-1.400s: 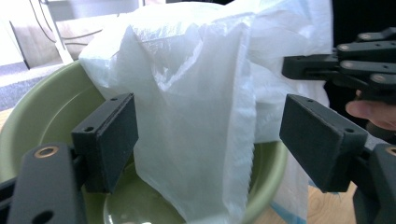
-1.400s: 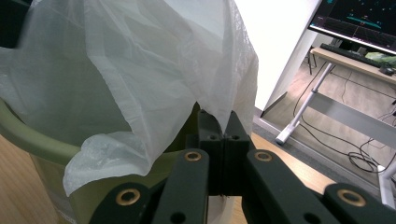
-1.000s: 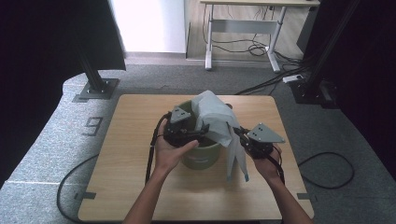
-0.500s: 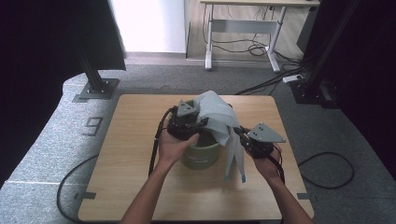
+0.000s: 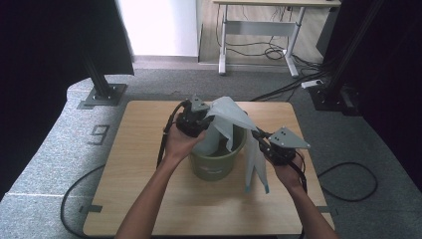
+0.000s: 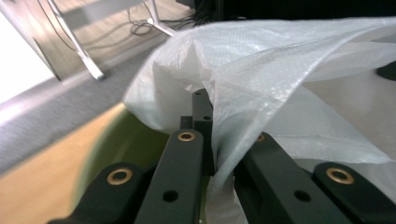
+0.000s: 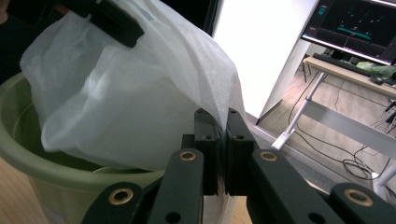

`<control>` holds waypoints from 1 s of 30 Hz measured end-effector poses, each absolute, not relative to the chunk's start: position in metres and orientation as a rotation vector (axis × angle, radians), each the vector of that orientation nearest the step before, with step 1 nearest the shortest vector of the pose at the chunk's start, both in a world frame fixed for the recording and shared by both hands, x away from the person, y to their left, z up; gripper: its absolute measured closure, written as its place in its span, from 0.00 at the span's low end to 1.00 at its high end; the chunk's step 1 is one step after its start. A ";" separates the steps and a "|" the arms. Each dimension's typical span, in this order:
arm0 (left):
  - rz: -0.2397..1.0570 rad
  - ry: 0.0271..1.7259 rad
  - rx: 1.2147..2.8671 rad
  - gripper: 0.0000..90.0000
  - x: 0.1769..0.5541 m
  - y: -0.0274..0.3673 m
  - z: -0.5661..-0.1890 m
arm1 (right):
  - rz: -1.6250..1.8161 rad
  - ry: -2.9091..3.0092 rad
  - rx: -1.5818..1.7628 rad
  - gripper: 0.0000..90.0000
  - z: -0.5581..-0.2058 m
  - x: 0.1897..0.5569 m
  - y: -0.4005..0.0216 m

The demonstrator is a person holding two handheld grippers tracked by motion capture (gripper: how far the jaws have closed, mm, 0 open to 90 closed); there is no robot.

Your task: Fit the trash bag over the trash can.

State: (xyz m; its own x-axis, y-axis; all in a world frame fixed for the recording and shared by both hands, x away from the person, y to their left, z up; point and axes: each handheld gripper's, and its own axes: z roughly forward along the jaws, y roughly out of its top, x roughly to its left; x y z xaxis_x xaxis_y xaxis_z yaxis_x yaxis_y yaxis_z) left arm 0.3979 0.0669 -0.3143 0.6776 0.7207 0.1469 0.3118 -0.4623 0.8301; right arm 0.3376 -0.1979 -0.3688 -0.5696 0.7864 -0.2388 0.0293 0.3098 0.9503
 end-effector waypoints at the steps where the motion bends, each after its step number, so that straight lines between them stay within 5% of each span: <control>1: 0.653 0.770 2.069 0.99 0.399 0.066 -0.312 | 1.325 1.851 0.726 0.95 -0.368 0.337 -0.197; 6: 0.720 0.726 2.086 0.99 0.403 0.071 -0.313 | 1.316 1.877 0.693 0.95 -0.368 0.338 -0.188; 18: 0.576 0.754 2.126 0.99 0.405 0.098 -0.336 | 1.348 1.916 0.710 0.91 -0.377 0.338 -0.183; 21: 0.549 0.784 2.119 0.99 0.404 0.101 -0.340 | 1.386 1.923 0.737 0.75 -0.384 0.335 -0.184; 30: 0.469 0.857 2.062 0.98 0.400 0.109 -0.350 | 1.460 1.867 0.809 0.47 -0.398 0.314 -0.188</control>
State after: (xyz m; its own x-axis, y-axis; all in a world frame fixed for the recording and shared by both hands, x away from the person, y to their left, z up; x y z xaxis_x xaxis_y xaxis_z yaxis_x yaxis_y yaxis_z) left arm 0.4001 0.1090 -0.3496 0.6969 0.7168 0.0225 0.4054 -0.4197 0.8121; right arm 0.3144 -0.1879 -0.3980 -0.6158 0.7811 -0.1035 0.0877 0.1985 0.9762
